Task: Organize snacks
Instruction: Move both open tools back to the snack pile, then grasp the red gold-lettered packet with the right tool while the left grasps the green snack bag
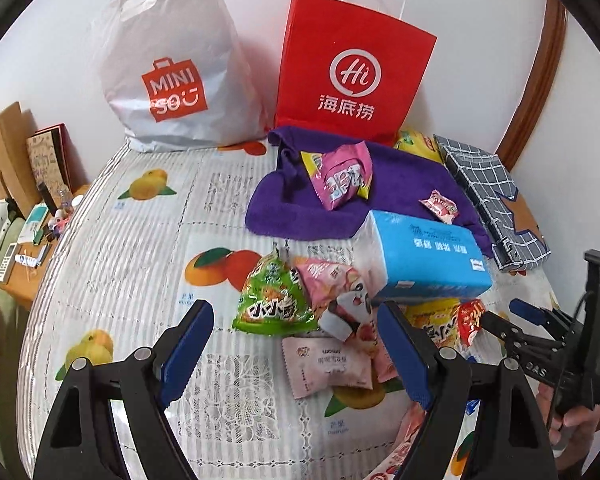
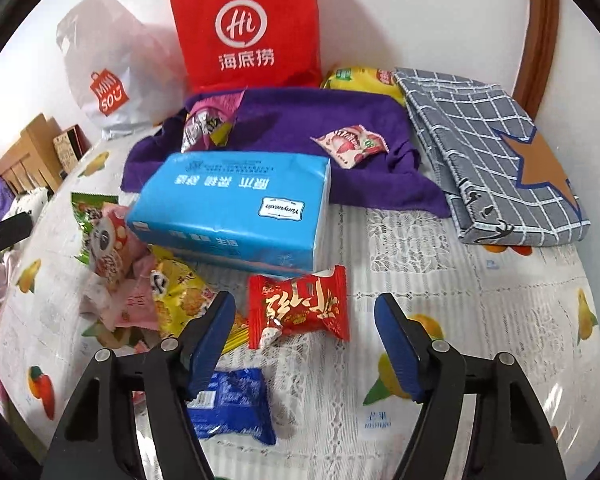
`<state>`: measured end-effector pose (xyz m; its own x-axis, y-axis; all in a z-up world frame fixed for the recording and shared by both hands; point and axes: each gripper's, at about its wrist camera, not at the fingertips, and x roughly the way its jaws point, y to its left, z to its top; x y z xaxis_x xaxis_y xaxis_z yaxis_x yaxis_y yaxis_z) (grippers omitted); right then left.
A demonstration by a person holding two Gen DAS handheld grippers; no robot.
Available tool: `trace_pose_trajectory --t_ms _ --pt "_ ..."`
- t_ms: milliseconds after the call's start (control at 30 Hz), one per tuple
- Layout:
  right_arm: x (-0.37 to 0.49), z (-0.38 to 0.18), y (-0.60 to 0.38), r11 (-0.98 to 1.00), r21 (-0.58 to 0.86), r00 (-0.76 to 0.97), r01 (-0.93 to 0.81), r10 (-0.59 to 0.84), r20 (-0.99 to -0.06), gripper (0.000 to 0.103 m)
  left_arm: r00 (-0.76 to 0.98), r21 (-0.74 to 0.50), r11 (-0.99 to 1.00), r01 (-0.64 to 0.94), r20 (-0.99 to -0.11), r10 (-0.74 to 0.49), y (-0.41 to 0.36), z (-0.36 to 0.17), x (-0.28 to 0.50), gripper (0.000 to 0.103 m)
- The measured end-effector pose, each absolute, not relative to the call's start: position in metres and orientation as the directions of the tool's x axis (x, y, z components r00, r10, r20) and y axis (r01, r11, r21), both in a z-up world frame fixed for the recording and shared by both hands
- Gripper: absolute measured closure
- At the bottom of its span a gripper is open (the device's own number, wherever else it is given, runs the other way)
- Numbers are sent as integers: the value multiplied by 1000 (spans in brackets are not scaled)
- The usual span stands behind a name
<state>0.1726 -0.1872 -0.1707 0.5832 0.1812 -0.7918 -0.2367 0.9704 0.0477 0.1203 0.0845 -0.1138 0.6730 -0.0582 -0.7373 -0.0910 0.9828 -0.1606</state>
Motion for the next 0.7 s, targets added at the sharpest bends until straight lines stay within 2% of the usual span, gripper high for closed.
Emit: trace_pose_trajectory --t_ms 133,433,467,533,567,700 --pt "184 -183 -184 964 67 556 -256 203 -806 31 666 -152 984 -90 -744 -54 85 -119 122 21" --pt "202 -212 -170 960 15 518 -281 164 -839 31 645 -156 982 -108 -762 -50 98 -134 123 21" --pt "201 -212 -170 959 14 524 -284 168 -835 32 645 -152 982 -109 -763 -46 100 -135 122 21" --pt "197 -212 -171 952 13 531 -305 181 -828 41 646 -142 983 -114 -762 -35 103 -137 122 21" --pt "196 -211 -172 950 12 531 -313 186 -827 52 646 -139 983 -117 -762 -31 105 -138 121 21" --pt "189 -209 -180 952 15 525 -306 182 -832 53 643 -157 978 -137 -765 -33 116 -141 122 21"
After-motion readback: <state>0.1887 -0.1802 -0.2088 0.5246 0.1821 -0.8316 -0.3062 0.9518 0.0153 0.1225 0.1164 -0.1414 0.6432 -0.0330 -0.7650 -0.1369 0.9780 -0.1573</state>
